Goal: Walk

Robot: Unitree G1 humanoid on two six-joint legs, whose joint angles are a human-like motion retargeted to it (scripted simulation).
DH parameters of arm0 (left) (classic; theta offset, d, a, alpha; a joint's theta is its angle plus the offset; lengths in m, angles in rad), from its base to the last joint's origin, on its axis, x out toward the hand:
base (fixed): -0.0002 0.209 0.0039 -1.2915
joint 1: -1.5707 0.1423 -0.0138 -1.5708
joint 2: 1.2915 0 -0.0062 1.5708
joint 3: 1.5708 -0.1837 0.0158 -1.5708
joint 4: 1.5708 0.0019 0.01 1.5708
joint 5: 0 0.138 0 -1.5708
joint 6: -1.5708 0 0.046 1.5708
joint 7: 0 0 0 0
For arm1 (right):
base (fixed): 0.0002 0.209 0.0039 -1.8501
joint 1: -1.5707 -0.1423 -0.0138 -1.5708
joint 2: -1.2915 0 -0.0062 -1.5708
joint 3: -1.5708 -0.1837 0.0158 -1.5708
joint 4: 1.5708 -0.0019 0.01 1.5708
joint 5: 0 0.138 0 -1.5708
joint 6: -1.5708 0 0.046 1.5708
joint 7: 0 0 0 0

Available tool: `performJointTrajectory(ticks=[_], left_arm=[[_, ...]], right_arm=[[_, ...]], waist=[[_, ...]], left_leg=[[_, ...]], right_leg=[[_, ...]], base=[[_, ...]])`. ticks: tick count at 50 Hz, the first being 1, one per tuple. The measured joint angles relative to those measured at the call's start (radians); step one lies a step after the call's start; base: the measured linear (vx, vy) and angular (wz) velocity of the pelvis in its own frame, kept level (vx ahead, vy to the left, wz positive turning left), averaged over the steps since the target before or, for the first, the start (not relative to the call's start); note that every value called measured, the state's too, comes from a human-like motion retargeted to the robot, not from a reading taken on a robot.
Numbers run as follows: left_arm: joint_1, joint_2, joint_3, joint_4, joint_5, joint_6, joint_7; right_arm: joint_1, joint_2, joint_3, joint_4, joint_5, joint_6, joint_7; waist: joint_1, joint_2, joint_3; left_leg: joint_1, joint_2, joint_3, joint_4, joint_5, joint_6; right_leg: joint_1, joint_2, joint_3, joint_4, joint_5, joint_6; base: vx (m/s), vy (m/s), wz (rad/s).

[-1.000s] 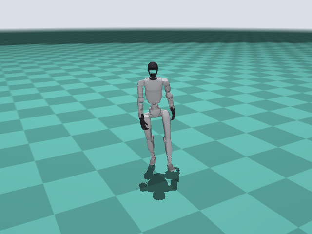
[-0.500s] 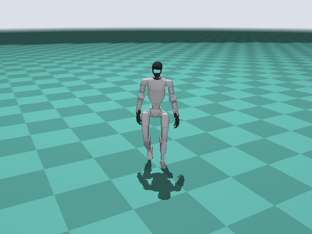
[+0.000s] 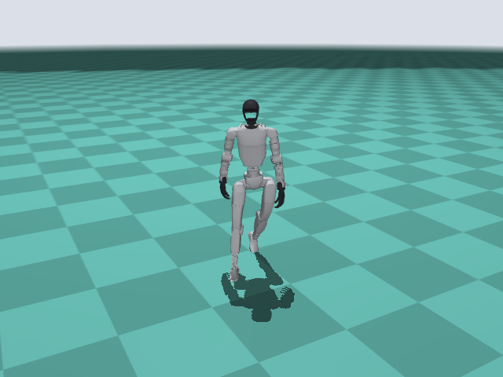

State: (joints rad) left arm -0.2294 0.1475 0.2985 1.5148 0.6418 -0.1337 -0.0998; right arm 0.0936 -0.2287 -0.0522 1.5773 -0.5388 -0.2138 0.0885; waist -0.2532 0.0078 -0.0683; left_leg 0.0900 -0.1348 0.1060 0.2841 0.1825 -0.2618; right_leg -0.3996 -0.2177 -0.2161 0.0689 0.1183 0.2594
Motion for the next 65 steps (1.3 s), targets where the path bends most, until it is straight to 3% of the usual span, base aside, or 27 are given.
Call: performJointTrajectory(ticks=[2, 5, 8, 11, 13, 15, 17, 23, 25, 29, 32, 35, 38, 40, 42, 45, 48, 52, 55, 60, 65], left_arm=[[0.033, 0.001, 0.007, 0.001, 0.018, 0.011, -0.006], [0.091, 0.012, 0.022, 0.000, 0.066, 0.041, -0.028], [0.157, 0.022, 0.047, -0.012, 0.116, 0.076, -0.053], [0.224, 0.022, 0.076, -0.020, 0.139, 0.096, -0.062], [0.272, 0.019, 0.094, -0.021, 0.143, 0.101, -0.064], [0.327, 0.018, 0.112, -0.017, 0.146, 0.105, -0.062], [0.367, 0.023, 0.129, -0.012, 0.150, 0.114, -0.063], [0.447, 0.031, 0.158, 0.010, 0.167, 0.141, -0.072], [0.468, 0.040, 0.165, 0.014, 0.166, 0.127, -0.058], [0.495, 0.039, 0.186, 0.017, 0.148, 0.100, -0.027], [0.493, 0.037, 0.201, 0.023, 0.122, 0.086, -0.015], [0.466, 0.042, 0.205, 0.033, 0.087, 0.086, 0.005], [0.409, 0.044, 0.191, 0.028, 0.045, 0.069, 0.025], [0.372, 0.044, 0.171, 0.014, 0.021, 0.053, 0.029], [0.331, 0.046, 0.147, 0.002, 0.009, 0.042, 0.025], [0.239, 0.062, 0.110, -0.008, 0.013, 0.038, 0.008], [0.149, 0.069, 0.091, -0.022, 0.014, 0.030, 0.009], [0.054, 0.059, 0.077, -0.043, -0.017, 0.002, 0.022], [0.001, 0.054, 0.067, -0.067, -0.045, -0.025, 0.017], [-0.050, 0.065, 0.050, -0.093, -0.079, -0.059, 0.014], [-0.031, 0.051, 0.049, -0.068, -0.089, -0.062, 0.024]], right_arm=[[-0.046, 0.011, 0.007, -0.009, 0.006, -0.004, -0.004], [-0.114, 0.032, 0.026, -0.022, 0.015, -0.013, -0.008], [-0.192, 0.047, 0.050, -0.038, 0.004, -0.019, -0.009], [-0.273, 0.057, 0.073, -0.062, -0.022, -0.019, -0.012], [-0.313, 0.067, 0.088, -0.081, -0.029, -0.026, -0.020], [-0.340, 0.087, 0.105, -0.100, -0.022, -0.039, -0.022], [-0.366, 0.105, 0.111, -0.124, -0.010, -0.051, -0.017], [-0.404, 0.138, 0.102, -0.171, 0.023, -0.081, -0.018], [-0.404, 0.150, 0.101, -0.173, 0.032, -0.086, -0.021], [-0.374, 0.148, 0.116, -0.167, 0.051, -0.093, -0.016], [-0.338, 0.134, 0.123, -0.156, 0.056, -0.086, -0.006], [-0.279, 0.126, 0.117, -0.144, 0.045, -0.073, -0.012], [-0.226, 0.109, 0.115, -0.126, 0.063, -0.071, -0.020], [-0.193, 0.095, 0.120, -0.110, 0.068, -0.068, -0.015], [-0.154, 0.079, 0.119, -0.102, 0.047, -0.059, -0.005], [-0.103, 0.054, 0.107, -0.095, 0.014, -0.047, -0.001], [-0.066, 0.029, 0.093, -0.073, -0.002, -0.035, 0.005], [-0.015, -0.003, 0.071, -0.057, -0.027, -0.021, 0.013], [0.013, -0.016, 0.051, -0.048, -0.032, -0.012, 0.017], [0.014, -0.021, 0.012, -0.024, -0.022, 0.002, 0.025], [0.024, -0.022, -0.002, -0.014, -0.021, 0.011, 0.029]], waist=[[0.001, -0.025, 0.010], [0.007, -0.082, -0.002], [0.021, -0.099, 0.013], [0.055, -0.108, 0.045], [0.083, -0.107, 0.058], [0.114, -0.100, 0.067], [0.140, -0.084, 0.085], [0.135, -0.085, 0.099], [0.133, -0.096, 0.083], [0.159, -0.095, 0.061], [0.188, -0.094, 0.040], [0.195, -0.096, 0.014], [0.191, -0.075, 0.033], [0.175, -0.033, 0.031], [0.181, -0.001, 0.013], [0.187, 0.029, 0.017], [0.163, 0.036, 0.034], [0.120, 0.024, 0.049], [0.107, -0.020, 0.070], [0.109, -0.031, 0.096], [0.088, -0.015, 0.060]], left_leg=[[-0.067, -0.029, 0.123, 0.151, 0.118, 0.000], [-0.197, 0.013, 0.314, 0.400, 0.232, 0.000], [-0.277, 0.016, 0.262, 0.524, 0.096, 0.000], [-0.348, -0.018, 0.194, 0.515, 0.030, 0.000], [-0.380, -0.023, 0.135, 0.437, -0.013, 0.000], [-0.389, 0.031, 0.074, 0.322, -0.052, 0.000], [-0.414, 0.067, 0.045, 0.204, -0.088, 0.085], [-0.470, 0.037, -0.035, -0.240, -0.170, 0.467], [-0.490, 0.057, -0.028, -0.371, -0.158, 0.524], [-0.498, 0.052, 0.010, -0.340, -0.178, 0.517], [-0.498, 0.037, -0.008, -0.282, -0.130, 0.497], [-0.501, 0.042, -0.037, -0.214, -0.163, 0.453], [-0.444, 0.064, -0.046, -0.199, -0.223, 0.421], [-0.407, 0.117, -0.026, -0.193, -0.255, 0.392], [-0.392, 0.148, -0.035, -0.184, -0.294, 0.376], [-0.351, 0.181, -0.035, -0.181, -0.330, 0.353], [-0.294, 0.181, -0.049, -0.201, -0.350, 0.337], [-0.207, 0.162, -0.053, -0.230, -0.376, 0.309], [-0.124, 0.127, -0.037, -0.244, -0.401, 0.279], [-0.020, 0.217, 0.004, -0.236, -0.447, 0.136], [0.017, 0.199, -0.012, -0.161, -0.399, 0.032]], right_leg=[[0.026, -0.051, -0.019, 0.021, -0.026, -0.001], [0.068, -0.119, -0.088, 0.020, -0.046, -0.001], [0.144, -0.097, -0.100, -0.001, -0.081, -0.001], [0.217, -0.057, -0.091, -0.018, -0.116, -0.025], [0.264, -0.012, -0.084, -0.031, -0.146, -0.058], [0.320, 0.073, -0.075, -0.047, -0.186, -0.126], [0.360, 0.134, -0.056, -0.047, -0.218, -0.185], [0.457, 0.173, -0.047, -0.034, -0.312, -0.261], [0.473, 0.196, -0.050, -0.035, -0.339, -0.298], [0.515, 0.216, -0.005, -0.006, -0.371, -0.320], [0.537, 0.236, 0.026, 0.034, -0.303, -0.319], [0.533, 0.256, 0.047, 0.106, -0.121, -0.295], [0.512, 0.291, 0.051, 0.252, 0.133, -0.228], [0.460, 0.295, -0.011, 0.392, 0.232, -0.175], [0.381, 0.280, -0.044, 0.525, 0.198, -0.156], [0.241, 0.284, -0.032, 0.667, 0.057, -0.187], [0.138, 0.278, 0.024, 0.640, -0.027, -0.118], [0.061, 0.168, 0.028, 0.419, -0.108, -0.062], [0.040, 0.123, 0.088, 0.156, -0.096, 0.002], [-0.029, 0.183, 0.041, -0.122, -0.151, 0.002], [-0.014, 0.153, -0.049, -0.065, -0.039, 0.002]], base=[[0.52, 0.39, 0.81], [0.60, -0.03, 0.46], [0.71, -0.26, -0.18], [0.62, -0.18, -0.70], [0.67, -0.37, -0.92], [0.66, -0.57, -0.94], [0.56, -0.22, -0.60], [0.60, 0.04, 0.12], [0.68, -0.09, 0.08], [0.71, 0.18, -0.37], [0.73, 0.20, -0.51], [0.80, 0.17, -0.31], [0.55, 0.11, -0.14], [0.69, 0.14, -0.03], [0.60, 0.11, -0.46], [0.59, 0.11, -0.23], [0.45, 0.07, 0.25], [0.58, 0.07, 0.26], [0.61, -0.11, 0.00], [0.62, -0.45, -0.10], [0.71, 0.11, 0.28]])
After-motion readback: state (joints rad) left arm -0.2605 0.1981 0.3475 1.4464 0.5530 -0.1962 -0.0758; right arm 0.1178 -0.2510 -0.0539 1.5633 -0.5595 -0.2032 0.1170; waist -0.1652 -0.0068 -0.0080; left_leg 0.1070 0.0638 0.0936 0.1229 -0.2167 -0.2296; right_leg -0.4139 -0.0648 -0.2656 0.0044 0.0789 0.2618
